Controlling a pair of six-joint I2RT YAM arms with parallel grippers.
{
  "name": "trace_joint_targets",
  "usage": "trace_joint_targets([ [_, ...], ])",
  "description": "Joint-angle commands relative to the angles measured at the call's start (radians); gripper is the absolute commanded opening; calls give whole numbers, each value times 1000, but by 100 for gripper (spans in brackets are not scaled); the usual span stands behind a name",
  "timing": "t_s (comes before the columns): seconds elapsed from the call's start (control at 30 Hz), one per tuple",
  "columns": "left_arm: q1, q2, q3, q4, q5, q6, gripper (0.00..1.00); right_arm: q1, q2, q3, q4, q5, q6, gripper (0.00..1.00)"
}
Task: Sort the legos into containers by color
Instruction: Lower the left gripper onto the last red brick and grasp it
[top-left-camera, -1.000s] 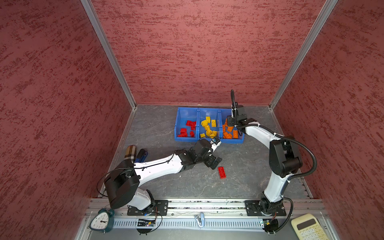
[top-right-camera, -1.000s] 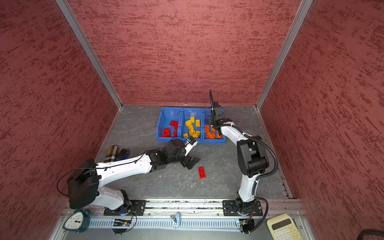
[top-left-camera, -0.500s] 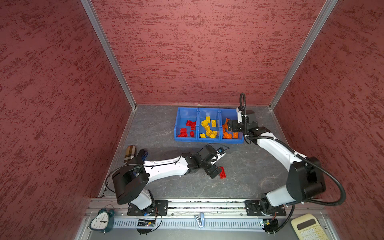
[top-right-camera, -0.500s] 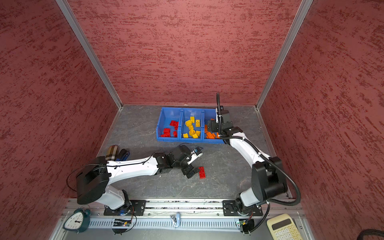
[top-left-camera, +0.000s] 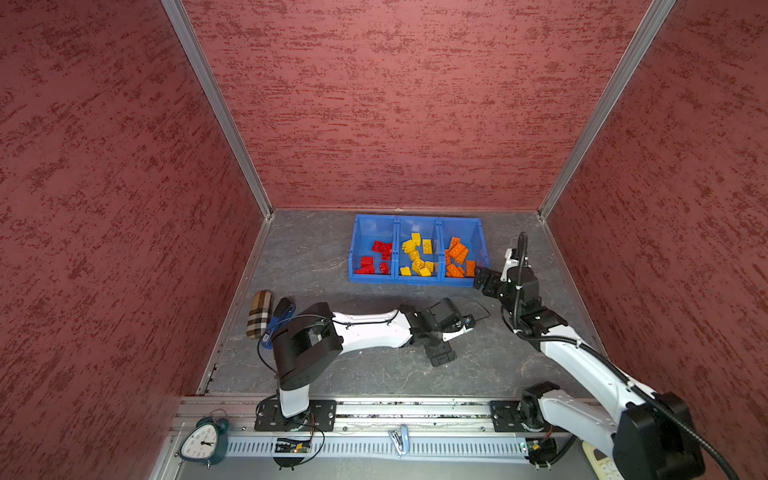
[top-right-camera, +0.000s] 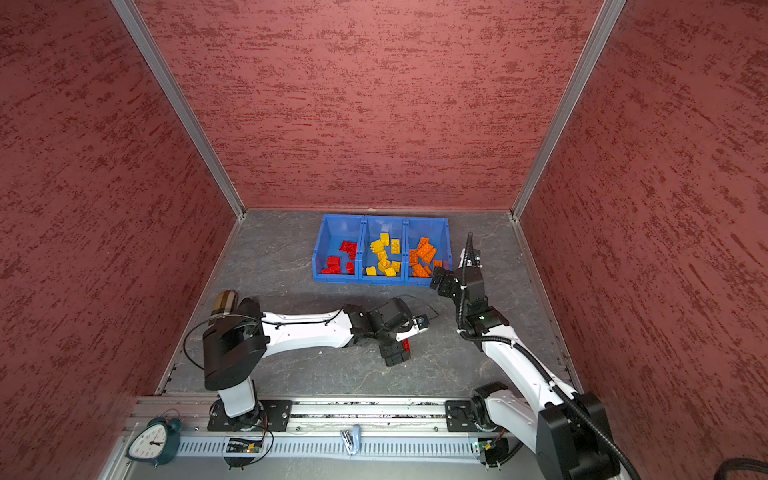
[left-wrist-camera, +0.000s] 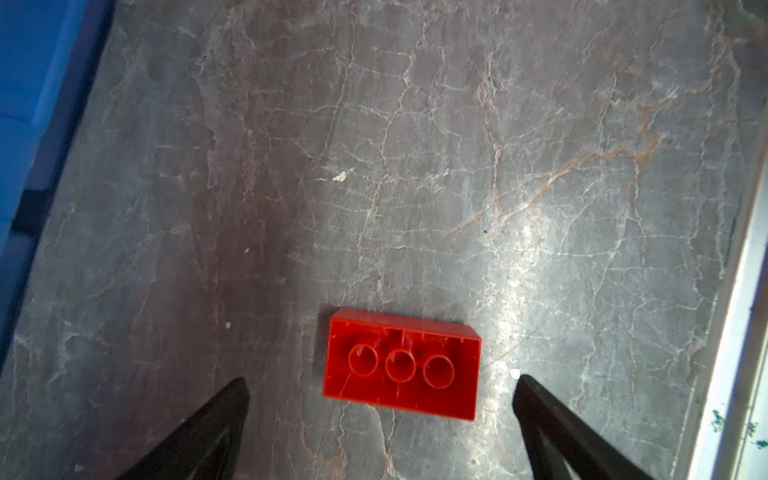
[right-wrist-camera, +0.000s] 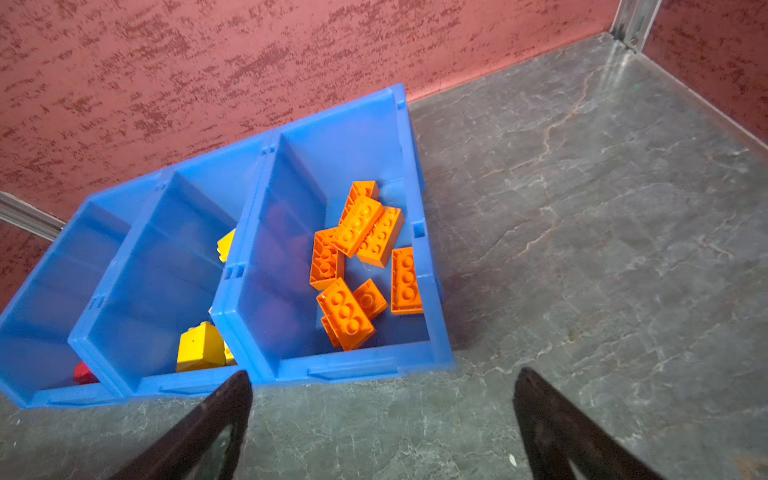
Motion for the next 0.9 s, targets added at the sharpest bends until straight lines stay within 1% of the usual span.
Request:
trace_joint_targets([
  [0.0, -6, 46, 43, -53, -32, 78, 100, -1, -28, 25, 20, 39, 2, 99],
  [0.03, -7, 62, 62, -74, -35, 83, 100, -1, -31, 21, 20, 42, 4, 99],
  [0.13, -13, 95, 101, -115, -37, 91, 96, 0, -41, 11, 19, 62, 18, 99],
  [0.37, -18, 141, 133, -159, -48, 86, 87, -1, -49, -1, 28, 72, 21, 99],
  [0.43, -18, 153, 140, -162, -38, 79, 82, 0, -48, -2, 31, 71, 19, 99],
  [0.53, -18, 172, 164, -178, -23, 69, 69, 0, -45, -2, 34, 65, 19, 99],
  [0.6, -18, 180, 168, -181, -32, 68, 63, 0, -44, -2, 36, 61, 19, 99],
  [0.67, -14, 177, 165, -176, -41, 65, 60, 0, -42, -2, 37, 58, 17, 99],
  [0.77, 1, 156, 155, -165, -20, 44, 54, 0, -38, 2, 38, 44, 7, 99],
  [0.87, 20, 121, 131, -132, -14, 19, 54, 0, -32, 6, 38, 29, 5, 99],
])
